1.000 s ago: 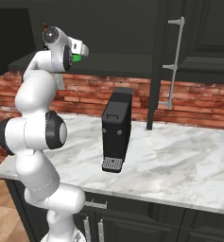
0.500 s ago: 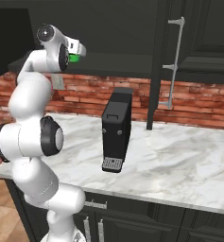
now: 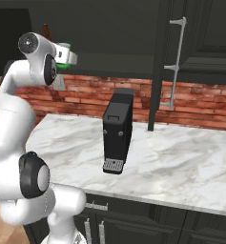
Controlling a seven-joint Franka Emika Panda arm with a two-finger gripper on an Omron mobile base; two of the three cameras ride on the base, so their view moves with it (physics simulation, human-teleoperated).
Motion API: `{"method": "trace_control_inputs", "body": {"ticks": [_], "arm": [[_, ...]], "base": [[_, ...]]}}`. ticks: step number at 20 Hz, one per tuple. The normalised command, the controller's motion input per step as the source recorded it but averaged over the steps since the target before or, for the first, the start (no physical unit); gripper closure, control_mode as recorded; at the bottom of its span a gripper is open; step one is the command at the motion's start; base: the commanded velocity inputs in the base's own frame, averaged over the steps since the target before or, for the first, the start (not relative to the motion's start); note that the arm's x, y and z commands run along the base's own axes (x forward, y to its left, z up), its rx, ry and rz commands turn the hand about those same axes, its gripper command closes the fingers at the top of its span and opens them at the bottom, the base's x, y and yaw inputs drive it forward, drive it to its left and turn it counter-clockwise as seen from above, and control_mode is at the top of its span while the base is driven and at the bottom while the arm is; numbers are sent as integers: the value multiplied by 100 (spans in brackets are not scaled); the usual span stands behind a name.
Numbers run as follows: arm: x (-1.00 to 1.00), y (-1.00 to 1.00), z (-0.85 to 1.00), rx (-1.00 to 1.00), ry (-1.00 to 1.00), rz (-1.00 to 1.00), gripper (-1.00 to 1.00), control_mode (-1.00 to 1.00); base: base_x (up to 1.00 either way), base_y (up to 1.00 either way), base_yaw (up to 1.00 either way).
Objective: Open the cabinet directly in front. Then move the beer and the mug to the dining counter with the jar on it.
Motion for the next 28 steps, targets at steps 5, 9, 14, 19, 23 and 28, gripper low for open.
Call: {"method": "trace_control_inputs", "body": {"ticks": [5, 9, 14, 19, 23, 28], "arm": [[-100, -16, 9, 16, -12, 0, 100, -100], [-100, -14, 35, 20, 0, 0, 100, -100], [-100, -2, 71, 17, 3, 1, 100, -100], [-100, 13, 47, 1, 0, 20, 100, -100], [-41, 8, 1, 0, -1, 7, 100, -100], [-58, 2, -37, -13, 0, 4, 100, -100]], "base": [[0, 0, 0], [0, 0, 0], [0, 0, 0], [0, 0, 0], [0, 0, 0], [0, 0, 0]]}}
